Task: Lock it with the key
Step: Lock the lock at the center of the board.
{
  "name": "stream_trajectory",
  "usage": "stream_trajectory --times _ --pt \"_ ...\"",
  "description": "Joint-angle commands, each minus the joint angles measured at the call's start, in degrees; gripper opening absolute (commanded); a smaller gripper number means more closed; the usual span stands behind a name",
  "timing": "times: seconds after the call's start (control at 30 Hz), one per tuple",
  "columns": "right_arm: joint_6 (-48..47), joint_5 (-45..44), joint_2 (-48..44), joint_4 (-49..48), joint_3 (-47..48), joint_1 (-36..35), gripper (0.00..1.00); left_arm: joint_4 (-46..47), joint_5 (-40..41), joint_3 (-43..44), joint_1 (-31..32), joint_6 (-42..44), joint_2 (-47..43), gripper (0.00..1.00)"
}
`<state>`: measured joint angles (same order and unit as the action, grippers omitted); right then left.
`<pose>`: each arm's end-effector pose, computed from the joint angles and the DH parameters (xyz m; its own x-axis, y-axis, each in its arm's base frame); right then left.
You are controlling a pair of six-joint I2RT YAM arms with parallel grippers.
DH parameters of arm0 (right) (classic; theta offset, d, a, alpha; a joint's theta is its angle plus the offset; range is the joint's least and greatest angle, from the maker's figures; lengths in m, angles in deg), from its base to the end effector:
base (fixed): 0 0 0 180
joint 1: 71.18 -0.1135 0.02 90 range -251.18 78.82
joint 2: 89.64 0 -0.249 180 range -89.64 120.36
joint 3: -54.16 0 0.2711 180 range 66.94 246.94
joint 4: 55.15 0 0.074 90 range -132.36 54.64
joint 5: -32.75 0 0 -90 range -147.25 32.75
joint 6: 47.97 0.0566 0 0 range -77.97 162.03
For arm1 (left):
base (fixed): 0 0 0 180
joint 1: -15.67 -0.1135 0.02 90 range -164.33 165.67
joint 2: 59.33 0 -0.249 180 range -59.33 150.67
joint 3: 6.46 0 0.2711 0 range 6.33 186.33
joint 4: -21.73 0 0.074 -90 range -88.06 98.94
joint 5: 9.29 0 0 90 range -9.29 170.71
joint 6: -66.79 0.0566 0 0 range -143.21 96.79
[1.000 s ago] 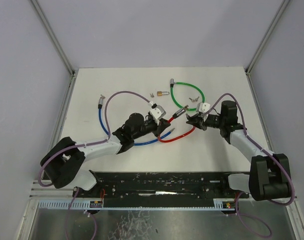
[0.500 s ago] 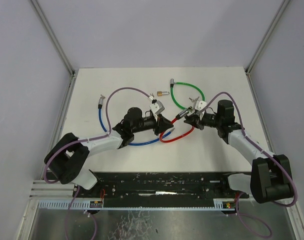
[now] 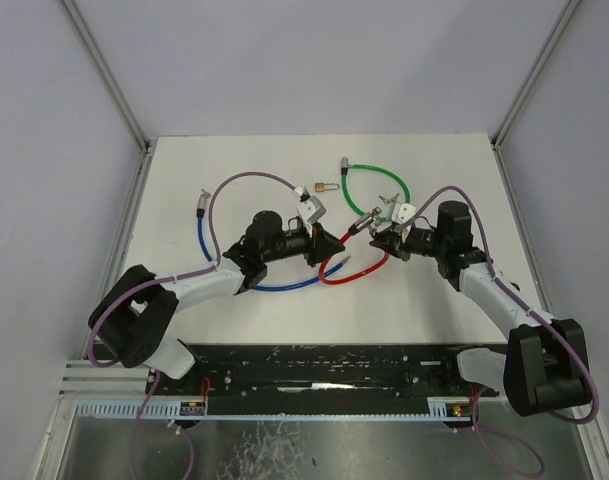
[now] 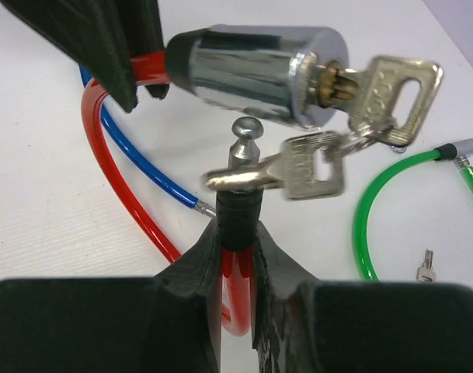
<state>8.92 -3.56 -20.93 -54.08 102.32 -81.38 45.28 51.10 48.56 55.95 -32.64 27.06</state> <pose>0.2708 0.0951 0.2107 0.1563 -0.3005 -0.9409 -0.9035 0.3414 -0.2591 0.2549 -0.2527 0.2041 -0.2557 0.0300 -0.9663 0.9059 0.3565 -0.2286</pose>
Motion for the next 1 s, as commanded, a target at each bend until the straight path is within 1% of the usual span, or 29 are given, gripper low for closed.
stream_trajectory --times 0.0,0.23,0.43,0.73,0.97 --pt "-0.9 3.3 -0.7 3.1 -1.0 -1.4 0.00 -0.7 -1.7 0.3 -0.8 -2.4 -0.9 0.00" --pt "-0.2 1.5 1.2 5.6 2.0 -1.4 0.00 -1.4 -4.6 0.7 -0.8 -2.2 -0.3 0.00" --pt "-1.2 0.4 3.1 8.8 3.4 -1.5 0.00 -1.5 -4.5 1.2 -0.8 -2.3 -0.5 0.00" --pt "-1.8 1.6 1.0 9.5 3.4 -1.7 0.00 -3.5 -5.4 2.4 -0.8 -1.9 0.8 0.00" --pt "-3.8 0.5 1.0 11.4 4.4 -3.0 0.00 -6.8 -7.2 5.1 -0.8 -2.0 3.0 0.00"
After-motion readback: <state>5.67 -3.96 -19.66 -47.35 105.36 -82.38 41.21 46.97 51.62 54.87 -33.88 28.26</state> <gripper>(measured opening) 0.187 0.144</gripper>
